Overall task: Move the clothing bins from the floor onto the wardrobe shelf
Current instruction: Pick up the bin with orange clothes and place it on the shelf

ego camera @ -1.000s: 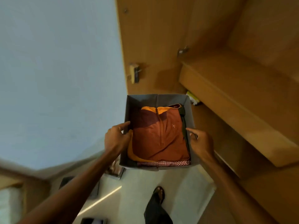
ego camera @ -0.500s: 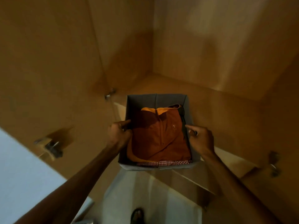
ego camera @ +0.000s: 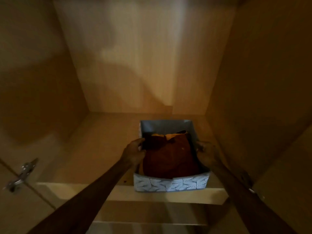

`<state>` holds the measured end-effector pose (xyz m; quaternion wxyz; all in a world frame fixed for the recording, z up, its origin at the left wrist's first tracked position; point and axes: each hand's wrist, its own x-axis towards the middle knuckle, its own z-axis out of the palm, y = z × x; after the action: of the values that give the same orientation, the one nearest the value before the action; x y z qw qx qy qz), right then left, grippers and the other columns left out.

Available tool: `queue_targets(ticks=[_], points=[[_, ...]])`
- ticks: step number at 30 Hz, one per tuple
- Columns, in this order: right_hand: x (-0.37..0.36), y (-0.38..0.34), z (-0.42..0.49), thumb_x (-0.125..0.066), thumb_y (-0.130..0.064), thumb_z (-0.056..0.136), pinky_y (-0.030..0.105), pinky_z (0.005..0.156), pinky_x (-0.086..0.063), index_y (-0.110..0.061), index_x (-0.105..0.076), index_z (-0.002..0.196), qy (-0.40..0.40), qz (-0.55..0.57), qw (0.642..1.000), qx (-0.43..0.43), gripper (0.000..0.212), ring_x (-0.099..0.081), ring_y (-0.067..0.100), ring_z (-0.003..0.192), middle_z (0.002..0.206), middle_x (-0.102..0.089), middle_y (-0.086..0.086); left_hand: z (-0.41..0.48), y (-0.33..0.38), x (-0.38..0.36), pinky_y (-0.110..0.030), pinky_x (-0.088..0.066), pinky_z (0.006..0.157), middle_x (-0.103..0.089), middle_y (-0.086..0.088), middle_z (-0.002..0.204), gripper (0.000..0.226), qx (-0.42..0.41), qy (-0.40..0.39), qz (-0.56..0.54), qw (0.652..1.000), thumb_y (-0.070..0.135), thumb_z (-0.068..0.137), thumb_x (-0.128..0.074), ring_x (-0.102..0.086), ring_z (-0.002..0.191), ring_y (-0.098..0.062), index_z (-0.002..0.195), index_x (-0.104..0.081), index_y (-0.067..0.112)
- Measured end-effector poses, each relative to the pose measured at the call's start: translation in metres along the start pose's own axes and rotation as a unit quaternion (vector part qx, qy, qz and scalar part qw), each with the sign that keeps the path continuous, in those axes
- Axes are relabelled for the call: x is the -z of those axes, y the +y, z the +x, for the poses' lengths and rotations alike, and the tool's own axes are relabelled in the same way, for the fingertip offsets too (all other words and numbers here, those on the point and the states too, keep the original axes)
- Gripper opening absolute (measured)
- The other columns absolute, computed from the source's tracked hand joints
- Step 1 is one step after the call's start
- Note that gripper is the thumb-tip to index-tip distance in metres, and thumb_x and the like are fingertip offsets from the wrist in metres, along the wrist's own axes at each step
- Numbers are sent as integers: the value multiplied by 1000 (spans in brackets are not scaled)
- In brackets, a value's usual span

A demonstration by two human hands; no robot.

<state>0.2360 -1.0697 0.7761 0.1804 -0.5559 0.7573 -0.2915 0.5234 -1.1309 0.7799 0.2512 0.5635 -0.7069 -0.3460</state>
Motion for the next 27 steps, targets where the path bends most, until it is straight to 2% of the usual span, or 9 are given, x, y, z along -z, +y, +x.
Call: queue_targets(ticks=[3, 7, 10, 14, 18, 20, 22, 24, 27], points=[[12, 10, 26, -60, -11, 88, 45, 96, -48, -18, -55, 131, -2, 14, 999, -41, 44, -58, 37, 112, 128, -60, 15, 23, 17, -13, -25, -34, 104, -29, 5, 151, 87, -26, -152, -92, 984, 29, 78, -79, -29, 142, -19, 150, -31, 21], [15, 16, 22, -66, -32, 88, 43, 112, -32, -17, -31, 148, -18, -20, 999, -48, 72, -34, 33, 139, 153, -34, 11, 46, 2, -20, -37, -17, 118, 11, -1, 162, 117, -115, -254, 78, 957, 54, 60, -84, -2, 149, -22, 153, -16, 33], [8, 30, 23, -64, -48, 86, 49, 117, -24, -22, -25, 151, -19, -42, 998, -42, 80, -19, 32, 146, 160, -19, 9, 61, -1, -40, -38, -22, 116, 6, -4, 163, 107, -161, -182, 79, 967, 65, 66, -72, -9, 149, -25, 153, -21, 27], [22, 36, 46, -58, -59, 78, 48, 119, -15, -21, -24, 152, 37, -44, 998, 0, 89, -5, 28, 149, 163, -7, 8, 76, 9, -72, -36, -40, 107, -3, -3, 163, 87, -137, -49, 91, 985, 48, 82, -64, -31, 143, -25, 153, -22, 22], [12, 45, 36, -43, -75, 77, 52, 119, -13, -16, -26, 151, 111, -107, 986, 60, 97, 5, 31, 149, 163, 0, 13, 65, 14, -92, -33, -44, 98, 6, -8, 164, 79, -166, 19, 103, 980, 56, 92, -41, -23, 146, -26, 155, -5, 25], [-5, 54, 23, -35, -81, 78, 53, 115, -8, -18, -21, 153, 115, -147, 979, 77, 99, 9, 33, 149, 162, 5, 15, 49, 9, -100, -30, -41, 100, 9, -10, 163, 81, -225, 52, 144, 962, 50, 93, -43, -20, 147, -26, 155, -1, 21], [-19, 65, 17, -37, -81, 76, 56, 112, -6, -21, -11, 154, 94, -188, 976, 52, 102, 14, 34, 148, 162, 12, 15, 39, -3, -107, -45, -30, 115, 12, -16, 162, 88, -272, 50, 215, 937, 45, 89, -52, -17, 148, -35, 155, -3, 11], [-25, 73, 16, -41, -80, 73, 60, 112, -11, -20, -9, 154, 79, -208, 974, 38, 106, 11, 38, 148, 161, 9, 18, 39, -10, -110, -57, -21, 116, 14, -20, 161, 97, -265, 36, 268, 926, 51, 85, -54, 1, 149, -39, 154, -2, 7], [-22, 79, 25, -43, -76, 66, 64, 108, -24, -16, -15, 154, 62, -244, 966, 50, 110, -2, 45, 146, 160, -2, 24, 48, -4, -107, -56, -8, 116, 22, -20, 159, 107, -242, 8, 308, 920, 64, 81, -48, 17, 147, -38, 153, 9, 10]])
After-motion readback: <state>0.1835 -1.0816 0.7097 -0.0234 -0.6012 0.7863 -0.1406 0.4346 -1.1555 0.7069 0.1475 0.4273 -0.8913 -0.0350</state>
